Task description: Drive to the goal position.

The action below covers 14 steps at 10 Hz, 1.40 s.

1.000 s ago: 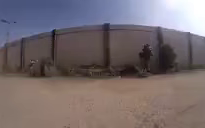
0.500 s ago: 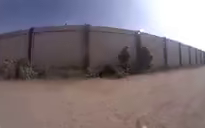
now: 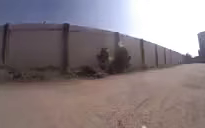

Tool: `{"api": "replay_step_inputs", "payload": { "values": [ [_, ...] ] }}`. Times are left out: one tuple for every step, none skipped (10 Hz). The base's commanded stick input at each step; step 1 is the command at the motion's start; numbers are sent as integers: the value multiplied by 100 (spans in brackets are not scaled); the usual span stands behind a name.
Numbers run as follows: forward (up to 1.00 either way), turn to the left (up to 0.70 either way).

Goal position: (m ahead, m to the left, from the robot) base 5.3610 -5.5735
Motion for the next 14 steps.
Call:
{"api": "replay_step_inputs", "payload": {
  "values": [
    [0,-45],
    [0,-45],
    [0,-45],
    [0,-45],
    [0,-45],
    [0,-45],
    [49,0],
    [100,0],
    [100,0],
    [100,0],
    [100,0],
    [100,0],
    [100,0],
    [100,0]
  ]
}}
